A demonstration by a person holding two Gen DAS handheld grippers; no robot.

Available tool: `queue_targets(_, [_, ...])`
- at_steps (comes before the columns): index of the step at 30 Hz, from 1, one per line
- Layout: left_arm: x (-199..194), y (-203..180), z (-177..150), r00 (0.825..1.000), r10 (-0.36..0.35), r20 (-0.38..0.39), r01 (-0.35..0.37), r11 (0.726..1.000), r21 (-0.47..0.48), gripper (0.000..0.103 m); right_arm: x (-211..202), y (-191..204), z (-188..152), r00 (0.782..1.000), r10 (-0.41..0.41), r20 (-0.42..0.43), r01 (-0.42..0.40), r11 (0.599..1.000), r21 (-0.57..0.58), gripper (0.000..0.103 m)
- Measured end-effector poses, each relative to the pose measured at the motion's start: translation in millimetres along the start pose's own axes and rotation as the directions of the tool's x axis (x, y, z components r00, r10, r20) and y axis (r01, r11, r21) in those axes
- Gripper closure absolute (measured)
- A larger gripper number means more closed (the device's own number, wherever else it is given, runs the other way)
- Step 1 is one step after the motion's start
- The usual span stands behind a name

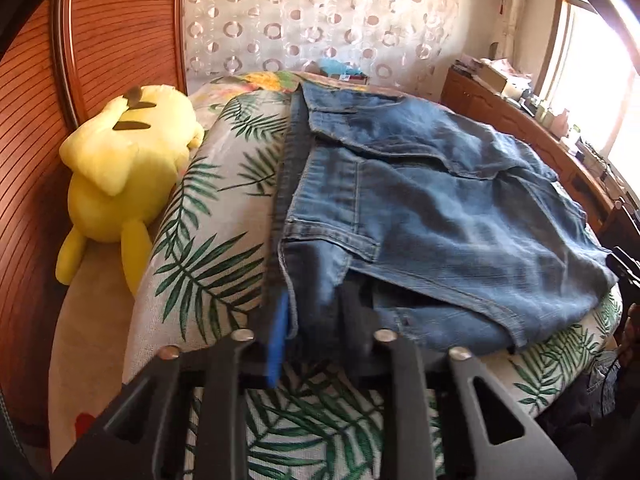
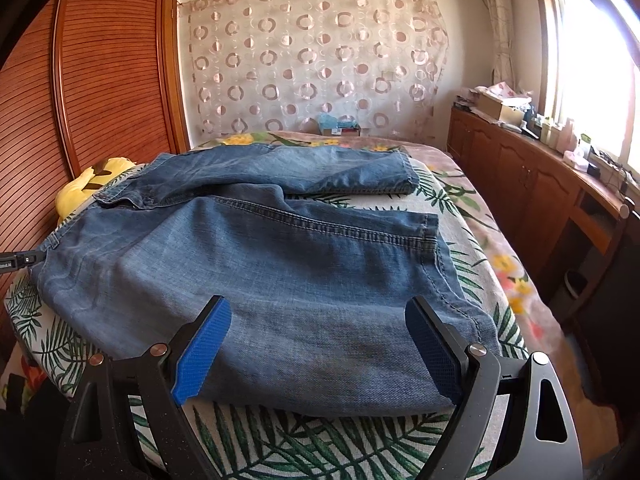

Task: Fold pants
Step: 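Lower the left tool and grasp the jeans' waistband side seam, then grasp the jeans leg hem with the right tool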

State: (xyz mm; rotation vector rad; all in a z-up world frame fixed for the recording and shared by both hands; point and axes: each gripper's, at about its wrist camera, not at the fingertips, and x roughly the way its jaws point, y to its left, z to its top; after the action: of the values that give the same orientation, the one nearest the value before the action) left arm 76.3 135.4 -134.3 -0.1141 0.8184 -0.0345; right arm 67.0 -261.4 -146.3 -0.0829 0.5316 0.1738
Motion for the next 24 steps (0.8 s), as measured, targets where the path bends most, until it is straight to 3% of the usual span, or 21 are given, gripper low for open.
queue_targets(7, [-28,-5,7,0.996,0.018,0.083,-0.018,1.0,0.0,0.09,-4,-18,-3,0.999,-0.037,-0.014,0.038,0.999,0.027,0.013])
queue_targets(13, [-12,5,0,0.998,0.045,0.033,-0.045,0.999,-0.003,0.09,-12,-34,-3,0.998,-0.059,-0.016,0.06,0.996,0.063,0.013])
queue_targets(24, [0,3,-9,0.999,0.049,0.009,-0.049,0.999,0.004,0.09,-4,-49,18,0.997,-0.069,-0.023,0.07,0.996,0.051,0.026])
